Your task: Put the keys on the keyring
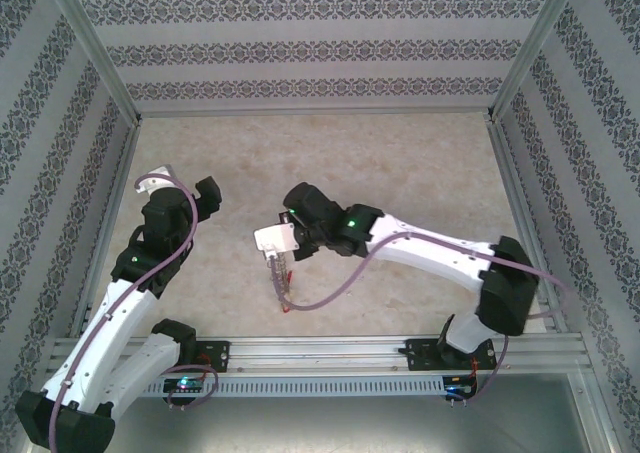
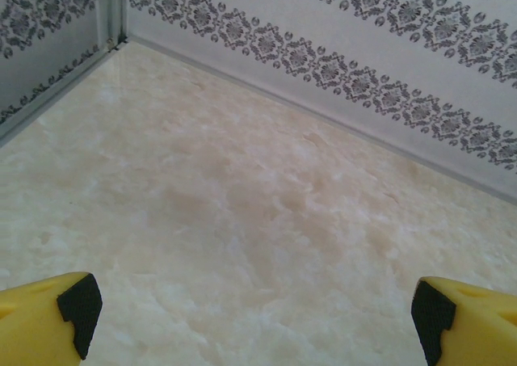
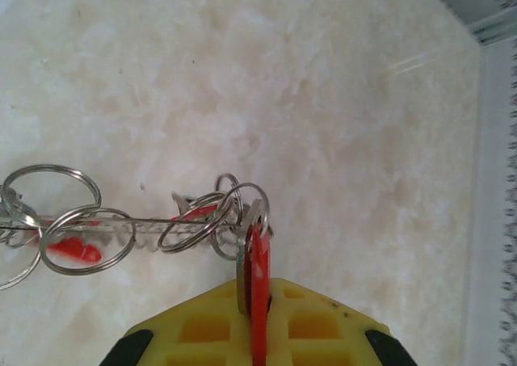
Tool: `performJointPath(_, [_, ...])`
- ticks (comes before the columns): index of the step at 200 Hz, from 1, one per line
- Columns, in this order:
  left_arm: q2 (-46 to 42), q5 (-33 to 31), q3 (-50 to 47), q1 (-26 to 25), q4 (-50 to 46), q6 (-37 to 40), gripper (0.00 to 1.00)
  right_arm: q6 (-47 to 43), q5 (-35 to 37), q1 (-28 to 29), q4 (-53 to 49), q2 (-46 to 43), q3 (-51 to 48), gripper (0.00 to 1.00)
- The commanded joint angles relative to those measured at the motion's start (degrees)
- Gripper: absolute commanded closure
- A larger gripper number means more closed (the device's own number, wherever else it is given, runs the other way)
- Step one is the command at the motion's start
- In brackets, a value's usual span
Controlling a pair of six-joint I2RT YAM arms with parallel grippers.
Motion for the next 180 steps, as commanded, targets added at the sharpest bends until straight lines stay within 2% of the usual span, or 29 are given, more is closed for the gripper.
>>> performJointPath(1, [-0.33, -2.48, 0.62, 0.67, -2.36, 1.55, 0.01, 4.5, -2.53, 0.2, 3.32, 3.09, 6.38, 1.0])
performJointPath(34, [-1.36, -6.2, 0.76, 0.77, -4.87, 0.02, 0.01, 6.17, -6.33, 0.25, 2.4, 7.72, 12.9, 1.0])
performJointPath(82, [-2.39, -7.5, -0.9, 0.95, -4.79, -0.98, 0.01, 7.49, -8.29, -0.46, 3.83, 12.39, 15.13, 1.0])
performJointPath(127, [-0.93, -6.67, -1.67, 1.04, -3.53, -2.03, 0.01, 8.0, -5.84, -1.83, 5.28, 14.25, 9.84, 1.0])
performJointPath(180, [1.85, -4.99, -2.27, 1.05, -1.83, -3.09, 0.01, 5.76, -3.72, -3.23, 6.9, 11.12, 2.21, 1.0])
